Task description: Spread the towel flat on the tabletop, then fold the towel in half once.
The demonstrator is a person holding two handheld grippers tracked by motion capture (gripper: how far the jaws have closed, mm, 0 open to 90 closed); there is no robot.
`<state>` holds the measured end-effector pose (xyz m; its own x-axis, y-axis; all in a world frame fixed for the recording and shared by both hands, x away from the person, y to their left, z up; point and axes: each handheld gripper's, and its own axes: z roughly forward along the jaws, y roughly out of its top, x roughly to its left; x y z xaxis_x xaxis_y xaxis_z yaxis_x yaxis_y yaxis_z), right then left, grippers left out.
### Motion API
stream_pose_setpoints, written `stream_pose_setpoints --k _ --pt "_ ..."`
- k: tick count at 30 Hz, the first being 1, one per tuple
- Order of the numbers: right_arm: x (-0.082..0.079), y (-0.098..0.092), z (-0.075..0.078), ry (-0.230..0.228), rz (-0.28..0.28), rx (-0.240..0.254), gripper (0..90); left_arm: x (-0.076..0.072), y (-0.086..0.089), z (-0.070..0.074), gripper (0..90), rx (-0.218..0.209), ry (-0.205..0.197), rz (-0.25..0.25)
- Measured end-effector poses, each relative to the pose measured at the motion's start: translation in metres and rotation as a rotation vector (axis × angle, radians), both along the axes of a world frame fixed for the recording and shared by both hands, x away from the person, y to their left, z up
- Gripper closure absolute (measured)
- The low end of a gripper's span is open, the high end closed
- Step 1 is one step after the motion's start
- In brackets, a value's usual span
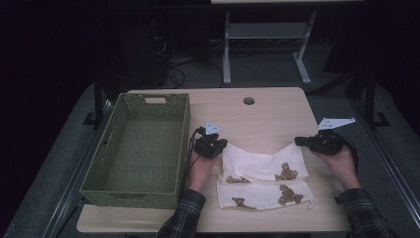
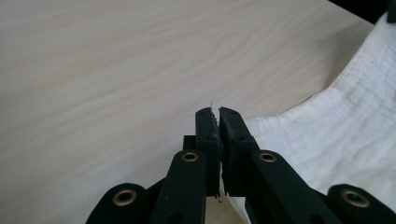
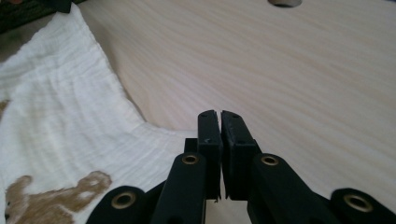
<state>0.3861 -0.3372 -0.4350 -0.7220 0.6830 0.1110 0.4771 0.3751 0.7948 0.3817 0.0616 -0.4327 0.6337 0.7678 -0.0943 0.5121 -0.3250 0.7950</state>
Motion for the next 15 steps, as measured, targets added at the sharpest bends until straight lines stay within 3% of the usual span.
stream_pose_setpoints --k 9,15 --pt "0.027 -0.001 0.006 -0.027 -0.022 0.014 86.5 0.029 -0.002 0.015 86.7 -0.004 -0.059 0.066" --pt "0.049 0.000 0.008 -0.033 -0.053 0.000 86.5 0.055 -0.005 0.017 86.7 -0.013 -0.073 0.092"
